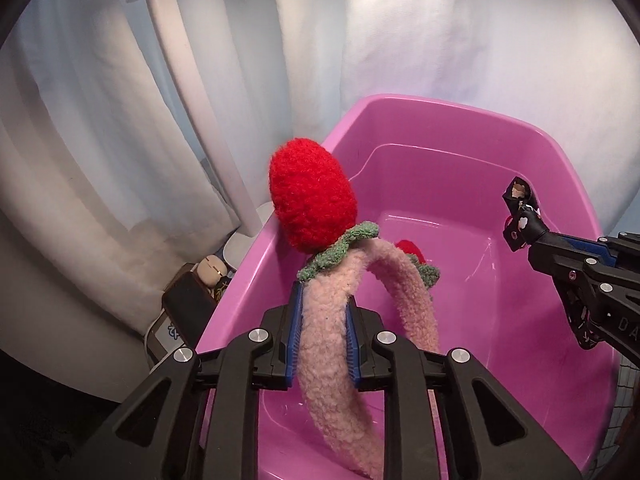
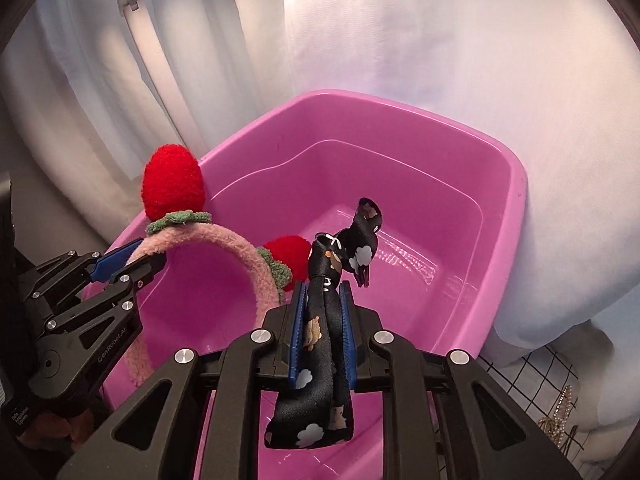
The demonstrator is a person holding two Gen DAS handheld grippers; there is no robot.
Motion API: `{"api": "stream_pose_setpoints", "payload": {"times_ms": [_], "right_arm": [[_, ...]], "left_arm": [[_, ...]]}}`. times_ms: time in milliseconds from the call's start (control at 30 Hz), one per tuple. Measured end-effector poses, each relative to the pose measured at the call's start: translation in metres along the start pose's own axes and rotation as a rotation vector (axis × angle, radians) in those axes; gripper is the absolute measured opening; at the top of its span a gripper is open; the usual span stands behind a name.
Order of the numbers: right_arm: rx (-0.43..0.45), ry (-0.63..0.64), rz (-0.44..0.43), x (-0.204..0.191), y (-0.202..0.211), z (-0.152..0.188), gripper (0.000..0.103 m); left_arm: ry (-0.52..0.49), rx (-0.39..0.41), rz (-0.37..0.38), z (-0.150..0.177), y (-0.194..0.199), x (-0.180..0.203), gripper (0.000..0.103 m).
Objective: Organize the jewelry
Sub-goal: 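Carry headband and scarf into the pink tub and open both grippers, then withdraw both grippers from the tub back over the table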
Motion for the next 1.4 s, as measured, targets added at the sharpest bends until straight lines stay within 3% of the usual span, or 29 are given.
{"api": "stream_pose_setpoints", "payload": {"times_ms": [33, 67, 133, 233, 933, 1400], "right_arm": [[-0.008, -0.006, 0.011, 0.002, -0.001, 0.0, 0.044], [-0.006, -0.011, 0.023, 0.003, 0.0, 0.001, 0.059], [0.018, -0.014, 0.045, 0.005, 0.006, 0.003, 0.06], [0.033, -0.014, 0.057, 0.006, 0.011, 0.004, 0.06], [0.119, -0.061, 0.04, 0.016, 0.053, 0.039, 0.06], [0.165, -0.14, 0.041, 0.043, 0.088, 0.105, 0.06]], "left_arm": [[-0.005, -0.002, -0.007, 0.001, 0.0, 0.001, 0.027], [-0.005, -0.002, -0.017, 0.001, 0.0, 0.002, 0.048], [-0.009, 0.026, -0.006, 0.003, 0.007, 0.004, 0.072], [-0.013, 0.094, -0.088, 0.006, 0.019, 0.008, 0.085], [0.0, 0.093, -0.001, 0.021, 0.051, 0.02, 0.089], [0.009, 0.105, 0.084, 0.045, 0.079, 0.047, 0.091]]}}
Point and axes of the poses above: each gripper's, at about its wrist camera, not at the fingertips, and y roughly against the way its jaws point, x to its right, z to its underside, the point moved 2 cm from there along -y, roughly the way its jaws point, and after that the axes turned 15 degrees about -x, right-handed, at the moved point
